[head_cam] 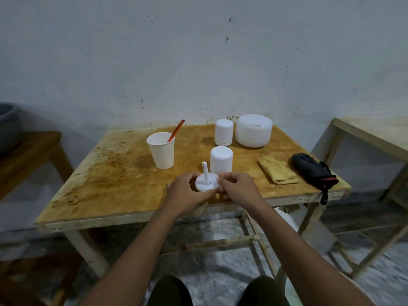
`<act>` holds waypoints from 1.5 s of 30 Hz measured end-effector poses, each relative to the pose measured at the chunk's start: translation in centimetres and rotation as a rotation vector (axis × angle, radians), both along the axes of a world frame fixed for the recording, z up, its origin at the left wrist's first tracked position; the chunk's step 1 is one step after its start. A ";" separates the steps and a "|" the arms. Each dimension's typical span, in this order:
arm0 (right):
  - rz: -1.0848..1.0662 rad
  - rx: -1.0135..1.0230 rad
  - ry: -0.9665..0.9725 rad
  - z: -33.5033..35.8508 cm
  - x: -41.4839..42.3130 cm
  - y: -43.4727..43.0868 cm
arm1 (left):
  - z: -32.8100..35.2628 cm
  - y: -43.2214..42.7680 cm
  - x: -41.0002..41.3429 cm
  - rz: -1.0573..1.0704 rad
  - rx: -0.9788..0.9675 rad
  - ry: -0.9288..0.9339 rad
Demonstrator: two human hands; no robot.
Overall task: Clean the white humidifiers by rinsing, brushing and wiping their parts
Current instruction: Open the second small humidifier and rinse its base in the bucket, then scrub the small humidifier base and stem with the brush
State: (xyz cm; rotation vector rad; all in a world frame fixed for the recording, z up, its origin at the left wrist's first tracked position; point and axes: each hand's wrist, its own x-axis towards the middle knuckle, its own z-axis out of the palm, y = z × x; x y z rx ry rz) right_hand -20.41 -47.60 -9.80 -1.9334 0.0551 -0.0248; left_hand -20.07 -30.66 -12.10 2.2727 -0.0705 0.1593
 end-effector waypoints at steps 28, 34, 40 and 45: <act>0.178 -0.776 -0.805 13.9 6.0 9.7 | 1.4 2.9 2.1 0.293 0.057 -0.023; 0.215 -1.209 -0.666 14.0 10.5 12.5 | 2.5 7.7 4.9 0.514 -0.053 -0.289; 0.319 -1.334 -0.536 13.3 11.8 12.3 | 2.3 9.0 8.3 0.354 -0.244 -0.027; 0.380 -1.328 -0.499 12.9 11.8 11.6 | 2.0 8.3 9.5 0.338 -0.320 -0.052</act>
